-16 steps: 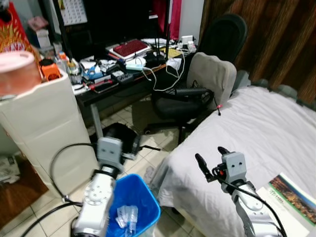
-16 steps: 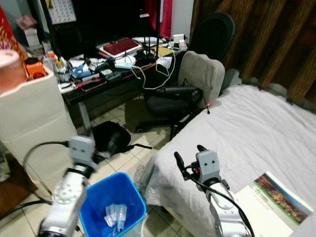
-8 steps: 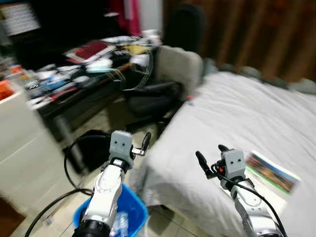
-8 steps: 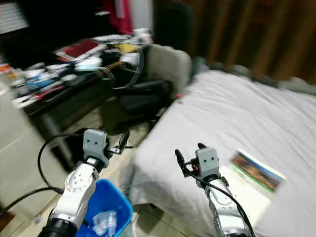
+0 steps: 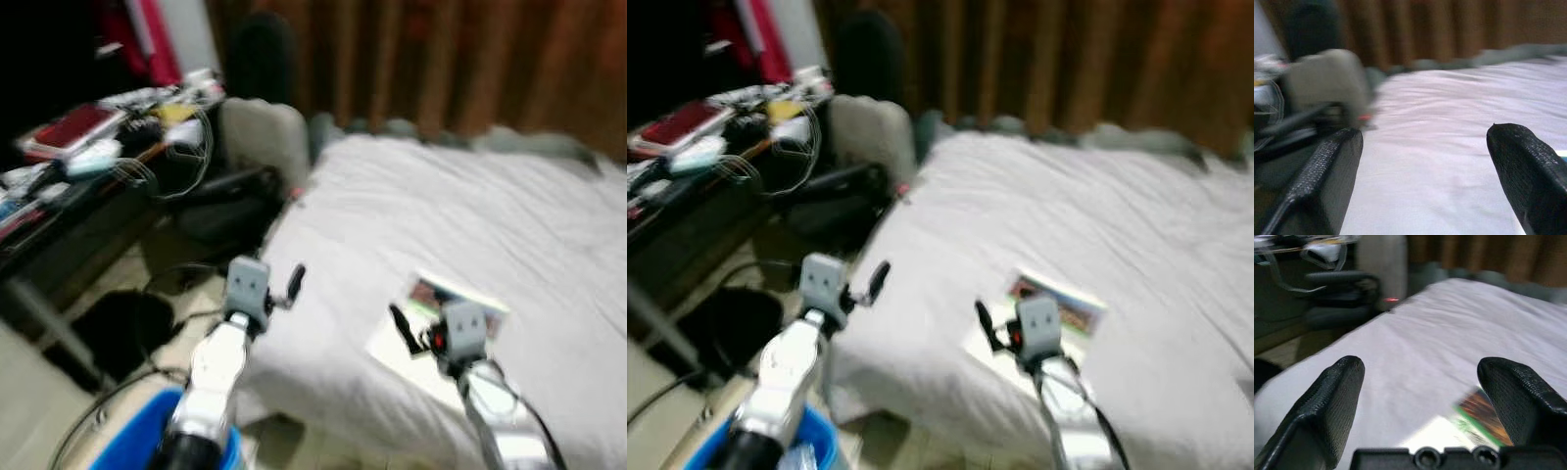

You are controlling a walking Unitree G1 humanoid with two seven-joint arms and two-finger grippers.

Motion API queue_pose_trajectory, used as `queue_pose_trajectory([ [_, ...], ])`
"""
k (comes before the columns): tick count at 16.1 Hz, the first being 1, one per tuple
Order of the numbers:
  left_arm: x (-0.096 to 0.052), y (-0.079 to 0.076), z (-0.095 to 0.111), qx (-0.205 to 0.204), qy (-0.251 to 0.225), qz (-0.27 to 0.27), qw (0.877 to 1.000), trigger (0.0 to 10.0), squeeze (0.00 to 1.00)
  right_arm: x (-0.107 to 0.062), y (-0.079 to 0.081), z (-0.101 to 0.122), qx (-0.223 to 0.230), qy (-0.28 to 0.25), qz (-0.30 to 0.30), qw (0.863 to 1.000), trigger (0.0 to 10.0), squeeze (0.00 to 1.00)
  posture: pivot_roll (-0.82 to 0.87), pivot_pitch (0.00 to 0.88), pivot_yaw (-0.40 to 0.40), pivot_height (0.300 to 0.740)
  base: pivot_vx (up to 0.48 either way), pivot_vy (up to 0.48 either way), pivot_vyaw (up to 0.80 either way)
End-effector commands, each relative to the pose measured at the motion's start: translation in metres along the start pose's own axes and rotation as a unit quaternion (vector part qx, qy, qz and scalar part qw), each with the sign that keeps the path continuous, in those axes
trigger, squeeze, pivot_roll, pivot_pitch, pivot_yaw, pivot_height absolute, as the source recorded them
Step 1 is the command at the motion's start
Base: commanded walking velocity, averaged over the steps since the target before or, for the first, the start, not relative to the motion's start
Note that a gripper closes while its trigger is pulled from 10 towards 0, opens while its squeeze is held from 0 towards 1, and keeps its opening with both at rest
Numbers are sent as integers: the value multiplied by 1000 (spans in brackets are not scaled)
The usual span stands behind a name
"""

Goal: Clean up the room

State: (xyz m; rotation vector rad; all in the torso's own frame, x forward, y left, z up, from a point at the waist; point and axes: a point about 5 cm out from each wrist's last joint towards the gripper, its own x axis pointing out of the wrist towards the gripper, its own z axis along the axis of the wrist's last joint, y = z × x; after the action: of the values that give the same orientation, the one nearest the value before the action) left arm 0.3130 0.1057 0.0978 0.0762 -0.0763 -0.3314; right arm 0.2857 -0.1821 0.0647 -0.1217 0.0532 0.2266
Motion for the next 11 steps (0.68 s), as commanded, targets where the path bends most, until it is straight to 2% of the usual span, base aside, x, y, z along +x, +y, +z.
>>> queue_pose_trajectory([
  [1, 1, 1, -1, -3, 8, 1, 1000, 10000, 0, -3, -4, 0, 3, 0, -8, 1000, 10000, 0, -114, 0, 65, 740, 0, 0, -800],
  [4, -2, 15, -13, -7, 38, 36, 999, 10000, 0, -1, -2, 0, 3, 2, -3, 1000, 10000, 0, -105, 0, 59, 740, 0, 0, -800],
  [6, -8, 25, -24, -32, 61, 62, 996, 10000, 0, -1, -2, 0, 6, 2, 1, 1000, 10000, 0, -101, 0, 53, 740, 0, 0, -794],
  [7, -10, 31, -28, -42, 71, 78, 994, 10000, 0, -1, -1, 1, 7, -1, 7, 1000, 10000, 0, -99, 0, 49, 740, 0, 0, 0],
  [8, -12, 35, -31, -42, 78, 90, 992, 10000, 0, -1, -1, 1, 6, 0, 11, 1000, 10000, 0, -98, 0, 47, 740, 0, 480, 0],
  [10, -13, 36, -32, -42, 80, 100, 991, 10000, 0, 0, 0, -1, 7, 5, 17, 1000, 10000, 0, -96, 0, 45, 740, 0, 480, 0],
  [11, -14, 36, -33, -41, 80, 100, 991, 10000, 0, 1, 1, -2, 8, 7, 20, 1000, 10000, 0, -96, 0, 45, 740, 0, 0, 0],
])
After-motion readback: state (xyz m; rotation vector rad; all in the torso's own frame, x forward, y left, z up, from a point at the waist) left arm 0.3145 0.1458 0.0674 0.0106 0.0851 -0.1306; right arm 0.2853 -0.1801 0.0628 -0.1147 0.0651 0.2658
